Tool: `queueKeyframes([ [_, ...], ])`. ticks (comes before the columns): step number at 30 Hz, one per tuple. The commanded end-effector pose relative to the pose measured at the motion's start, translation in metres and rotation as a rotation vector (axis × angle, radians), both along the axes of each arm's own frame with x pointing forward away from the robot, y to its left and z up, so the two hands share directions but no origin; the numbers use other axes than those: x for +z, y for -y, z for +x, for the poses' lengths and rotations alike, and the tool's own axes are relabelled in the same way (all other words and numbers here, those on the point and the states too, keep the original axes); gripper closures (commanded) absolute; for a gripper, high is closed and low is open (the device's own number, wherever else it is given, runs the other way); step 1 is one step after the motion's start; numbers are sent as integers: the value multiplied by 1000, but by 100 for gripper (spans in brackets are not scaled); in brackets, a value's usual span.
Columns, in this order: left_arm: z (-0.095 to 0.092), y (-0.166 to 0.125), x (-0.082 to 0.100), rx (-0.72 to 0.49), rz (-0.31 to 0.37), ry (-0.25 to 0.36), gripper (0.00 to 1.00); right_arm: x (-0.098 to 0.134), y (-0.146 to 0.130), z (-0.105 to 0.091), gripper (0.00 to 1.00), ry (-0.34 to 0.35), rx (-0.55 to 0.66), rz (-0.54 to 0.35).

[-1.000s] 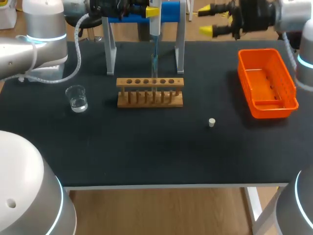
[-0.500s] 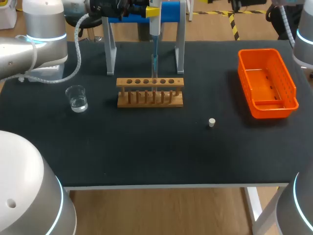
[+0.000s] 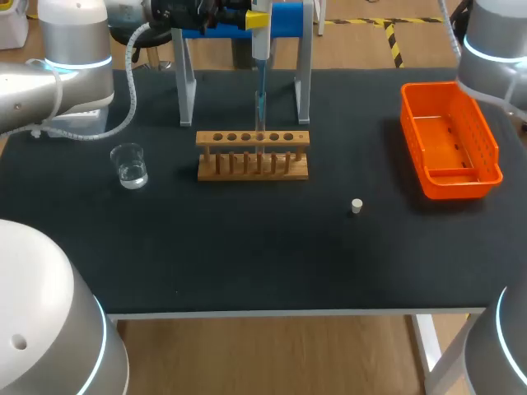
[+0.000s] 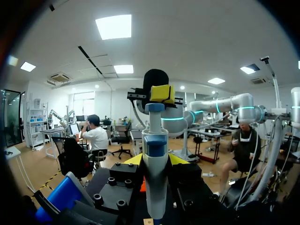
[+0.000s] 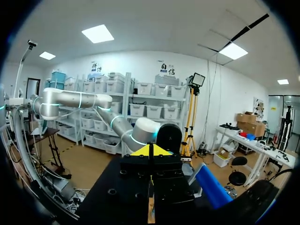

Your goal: Invert the test tube, pick up the pipette, mount the tip to pipette, aspirate from beaker and dispense into the tube, eject the tip, return the pipette, and cap with the stopper.

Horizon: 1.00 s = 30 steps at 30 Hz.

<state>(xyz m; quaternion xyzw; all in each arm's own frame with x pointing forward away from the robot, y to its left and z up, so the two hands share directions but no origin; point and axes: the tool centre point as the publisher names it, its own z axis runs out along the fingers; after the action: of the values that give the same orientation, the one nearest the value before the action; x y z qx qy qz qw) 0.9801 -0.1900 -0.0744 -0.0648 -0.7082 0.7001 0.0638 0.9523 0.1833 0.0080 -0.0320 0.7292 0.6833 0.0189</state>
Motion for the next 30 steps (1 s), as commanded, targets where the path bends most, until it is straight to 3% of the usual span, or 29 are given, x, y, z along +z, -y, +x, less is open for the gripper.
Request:
queueKeyframes([
  [1, 0, 0, 0, -1, 0, 0, 100, 3, -13, 5, 100, -24, 15, -3],
  [30, 0, 0, 0, -1, 0, 0, 100, -9, -38, 17, 100, -65, 0, -8],
])
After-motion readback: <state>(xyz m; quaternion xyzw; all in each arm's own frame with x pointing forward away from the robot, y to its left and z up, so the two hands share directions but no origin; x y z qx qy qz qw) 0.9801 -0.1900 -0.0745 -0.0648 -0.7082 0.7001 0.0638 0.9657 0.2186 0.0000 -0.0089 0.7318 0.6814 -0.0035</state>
